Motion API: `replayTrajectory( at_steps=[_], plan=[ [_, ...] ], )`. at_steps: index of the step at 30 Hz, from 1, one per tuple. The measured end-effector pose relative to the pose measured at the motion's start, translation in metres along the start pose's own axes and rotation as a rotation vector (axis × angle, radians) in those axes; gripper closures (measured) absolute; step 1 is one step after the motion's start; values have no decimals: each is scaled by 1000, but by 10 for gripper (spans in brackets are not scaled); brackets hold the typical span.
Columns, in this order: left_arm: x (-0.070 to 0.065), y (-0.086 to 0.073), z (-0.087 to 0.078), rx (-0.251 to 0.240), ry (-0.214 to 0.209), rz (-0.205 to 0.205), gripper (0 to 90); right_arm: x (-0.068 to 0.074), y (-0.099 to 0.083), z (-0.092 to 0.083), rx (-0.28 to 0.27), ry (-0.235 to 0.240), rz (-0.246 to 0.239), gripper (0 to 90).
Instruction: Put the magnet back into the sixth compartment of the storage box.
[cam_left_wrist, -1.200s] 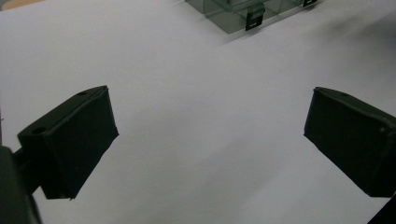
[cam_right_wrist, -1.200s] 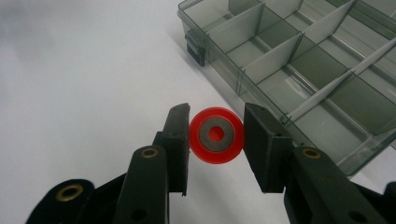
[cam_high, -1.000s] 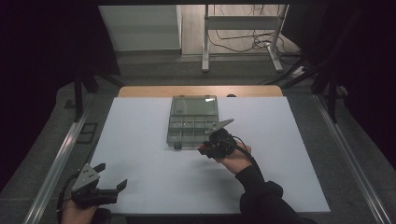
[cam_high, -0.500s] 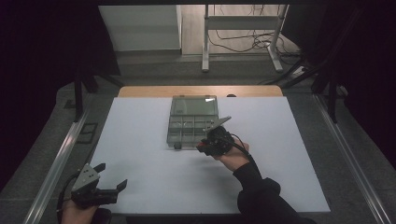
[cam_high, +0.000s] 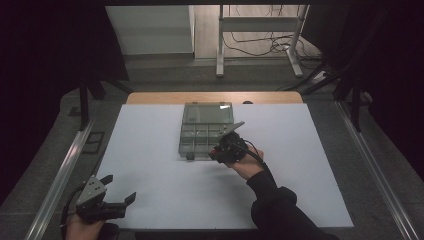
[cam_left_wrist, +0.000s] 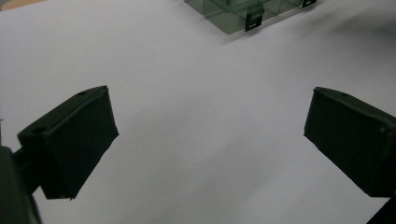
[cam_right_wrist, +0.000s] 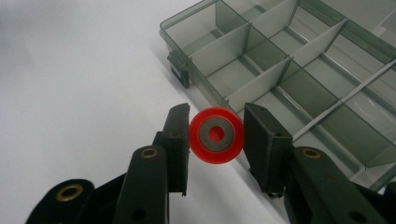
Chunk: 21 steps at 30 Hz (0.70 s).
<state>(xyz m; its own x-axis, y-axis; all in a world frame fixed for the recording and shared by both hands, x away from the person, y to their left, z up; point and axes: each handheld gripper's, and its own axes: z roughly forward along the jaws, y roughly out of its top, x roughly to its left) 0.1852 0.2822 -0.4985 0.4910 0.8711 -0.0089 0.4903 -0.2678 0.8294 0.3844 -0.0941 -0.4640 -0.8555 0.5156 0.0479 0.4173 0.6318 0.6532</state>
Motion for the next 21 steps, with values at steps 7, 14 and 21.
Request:
replayTrajectory(
  at_steps=[7,14,21],
  plan=[
    [0,0,0,-1,-2,-2,29,-2,4,6,2,-3,0,629],
    [0,0,0,-1,-2,-3,29,-5,8,9,-2,-2,6,629],
    [0,0,0,-1,-3,-3,29,-7,14,13,0,-6,3,628]
  ],
)
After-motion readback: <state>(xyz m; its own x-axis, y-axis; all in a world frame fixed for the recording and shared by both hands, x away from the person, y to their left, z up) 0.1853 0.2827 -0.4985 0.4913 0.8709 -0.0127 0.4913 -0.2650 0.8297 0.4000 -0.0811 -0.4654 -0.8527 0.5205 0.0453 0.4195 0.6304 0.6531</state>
